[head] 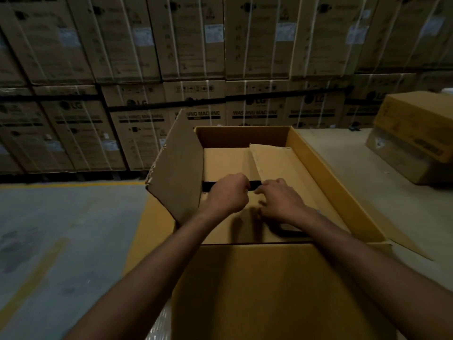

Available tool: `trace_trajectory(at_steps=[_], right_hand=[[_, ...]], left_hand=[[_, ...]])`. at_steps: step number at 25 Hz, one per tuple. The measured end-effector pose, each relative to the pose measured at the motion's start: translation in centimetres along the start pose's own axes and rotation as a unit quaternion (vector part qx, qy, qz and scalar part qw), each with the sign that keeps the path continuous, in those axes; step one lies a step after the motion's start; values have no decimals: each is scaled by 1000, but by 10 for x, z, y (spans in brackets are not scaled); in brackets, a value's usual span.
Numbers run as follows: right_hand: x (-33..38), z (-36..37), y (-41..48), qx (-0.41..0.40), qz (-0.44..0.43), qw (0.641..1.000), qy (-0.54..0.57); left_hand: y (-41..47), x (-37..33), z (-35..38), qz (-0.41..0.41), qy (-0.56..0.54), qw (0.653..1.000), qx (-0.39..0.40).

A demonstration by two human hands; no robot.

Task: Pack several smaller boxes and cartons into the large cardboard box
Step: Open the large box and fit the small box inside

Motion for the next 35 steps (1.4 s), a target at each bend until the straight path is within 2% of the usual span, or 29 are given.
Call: trace_trajectory(at_steps=[2, 4, 8, 10, 12, 15, 17, 19, 23, 26, 28, 31, 35], right_hand=[[-16, -4, -5, 1, 31, 999, 13], [-26, -13, -11, -3, 48, 998, 43], [-53, -69, -26, -75, 80, 986, 123], [-70, -102, -35, -123, 92, 987, 55], [-87, -125, -45, -156, 111, 980, -54], [-116, -127, -55, -136, 163, 960, -182], [-136, -119, -62, -116, 193, 945, -239], [-153, -112, -66, -101, 213, 936, -260], [-154, -101, -58, -104, 223, 933, -263], [-137, -80, -37, -112, 146, 951, -250], [-130, -61, -17, -99, 98, 973, -185], [-122, -29, 17, -3, 39, 998, -54], [-118, 11, 48, 119, 27, 992, 16]], left_hand=[[22, -4, 24, -61, -95, 990, 80], [33, -19, 36, -92, -225, 962, 127], [49, -65, 17, -66, -426, 898, 85], [57, -92, 17, -16, -472, 873, 120], [60, -119, 29, 43, -448, 877, 168], [51, -161, 59, 103, -320, 911, 239], [42, -185, 75, 134, -246, 923, 263], [36, -198, 84, 155, -221, 922, 277], [42, -190, 88, 140, -204, 925, 288], [51, -160, 81, 116, -140, 948, 260], [63, -121, 74, 82, -96, 964, 233], [76, -50, 65, 3, -41, 977, 207], [75, 36, 59, -49, 68, 972, 220]])
Point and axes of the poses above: each hand's wrist, its own y-axis towards the middle knuckle, its own z-axis out of the palm, x = y × z, the point moved 5 cm from there along y, towards the middle knuckle, and after that the axes turned 1 degree about -y, right-handed, at the moved point
